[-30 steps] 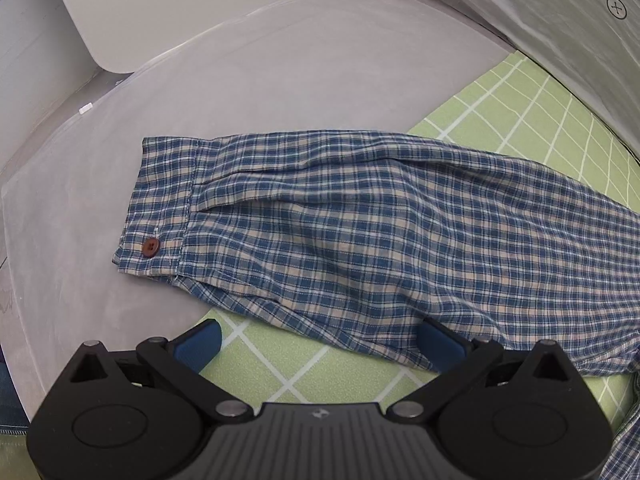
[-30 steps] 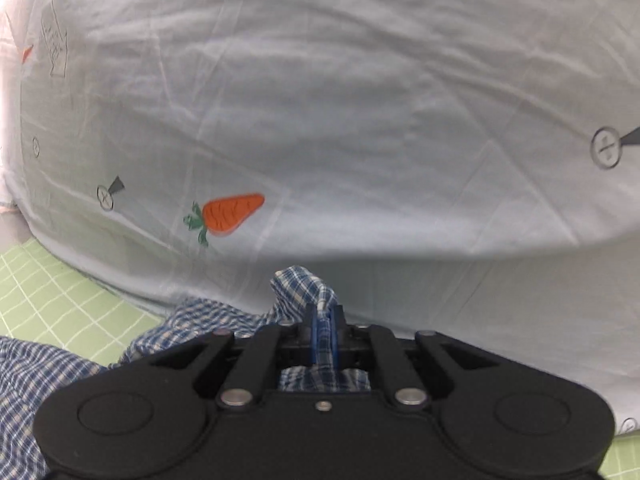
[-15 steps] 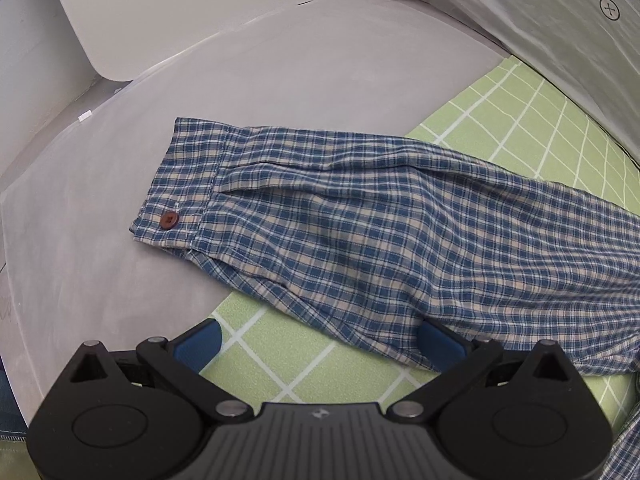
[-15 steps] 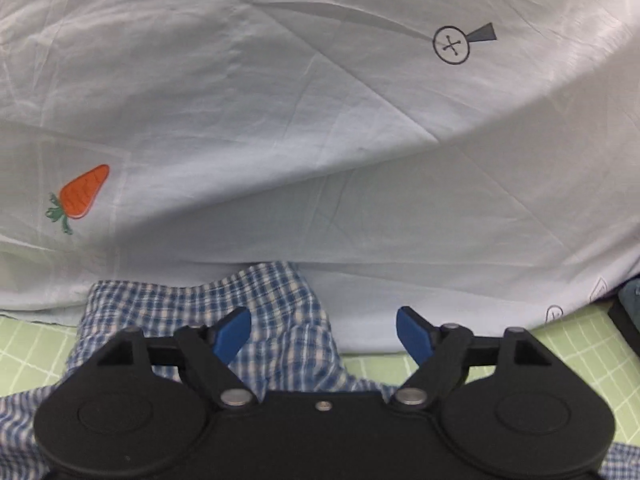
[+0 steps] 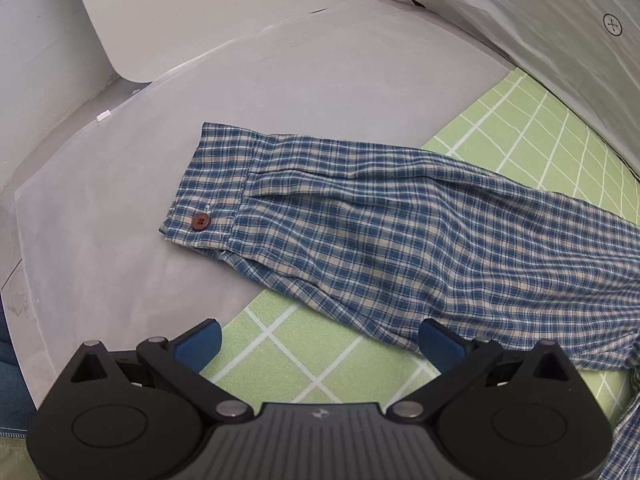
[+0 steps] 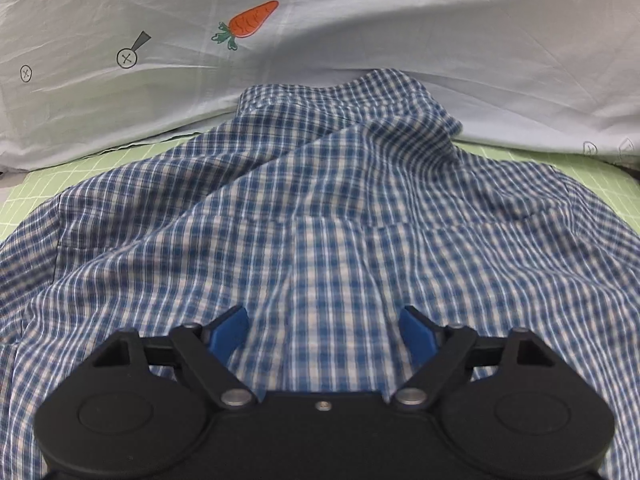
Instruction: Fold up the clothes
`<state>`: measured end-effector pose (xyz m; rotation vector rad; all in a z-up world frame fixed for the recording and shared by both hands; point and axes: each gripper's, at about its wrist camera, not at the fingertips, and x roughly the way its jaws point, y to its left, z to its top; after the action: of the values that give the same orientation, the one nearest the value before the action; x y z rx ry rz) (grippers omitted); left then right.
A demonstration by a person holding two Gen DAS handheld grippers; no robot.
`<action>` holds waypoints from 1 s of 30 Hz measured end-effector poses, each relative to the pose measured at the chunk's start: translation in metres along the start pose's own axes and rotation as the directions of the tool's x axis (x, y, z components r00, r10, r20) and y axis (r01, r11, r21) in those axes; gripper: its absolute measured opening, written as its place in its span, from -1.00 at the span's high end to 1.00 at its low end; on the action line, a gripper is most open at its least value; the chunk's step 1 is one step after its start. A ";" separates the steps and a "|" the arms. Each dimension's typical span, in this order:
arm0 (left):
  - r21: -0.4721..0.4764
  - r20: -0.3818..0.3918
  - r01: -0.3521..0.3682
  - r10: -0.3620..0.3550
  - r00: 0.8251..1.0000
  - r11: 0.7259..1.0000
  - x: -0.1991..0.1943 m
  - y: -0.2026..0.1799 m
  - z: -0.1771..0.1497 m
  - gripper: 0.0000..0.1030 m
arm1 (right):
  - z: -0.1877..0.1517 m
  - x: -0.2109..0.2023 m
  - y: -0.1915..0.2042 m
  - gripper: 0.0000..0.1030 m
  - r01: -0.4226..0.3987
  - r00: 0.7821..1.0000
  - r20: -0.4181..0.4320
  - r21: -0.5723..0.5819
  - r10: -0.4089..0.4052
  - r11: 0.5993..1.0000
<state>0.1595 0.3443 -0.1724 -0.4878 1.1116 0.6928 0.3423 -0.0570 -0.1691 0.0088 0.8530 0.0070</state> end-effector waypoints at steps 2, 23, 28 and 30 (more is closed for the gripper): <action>-0.010 0.011 0.009 -0.009 1.000 1.000 -0.005 0.008 -0.001 -1.00 | -0.014 -0.015 -0.009 -0.94 0.008 1.000 -0.019 0.008 -0.007 1.000; -0.202 0.119 0.022 0.002 0.993 0.979 -0.008 0.072 0.011 -1.00 | -0.121 -0.090 -0.027 -1.00 0.009 0.988 0.156 -0.006 -0.008 1.000; -0.189 0.115 0.045 -0.023 0.993 0.981 0.004 0.059 0.015 -0.99 | -0.121 -0.089 -0.027 -1.00 0.007 0.988 0.157 -0.007 -0.006 1.000; -0.184 0.118 0.038 -0.017 0.993 0.982 0.009 0.054 0.017 -0.91 | -0.121 -0.089 -0.027 -1.00 0.007 0.987 0.158 -0.007 -0.006 1.000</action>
<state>0.1336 0.3956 -0.1757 -0.6131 0.9334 0.7952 0.1930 -0.0843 -0.1819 -0.0001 0.6948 0.0031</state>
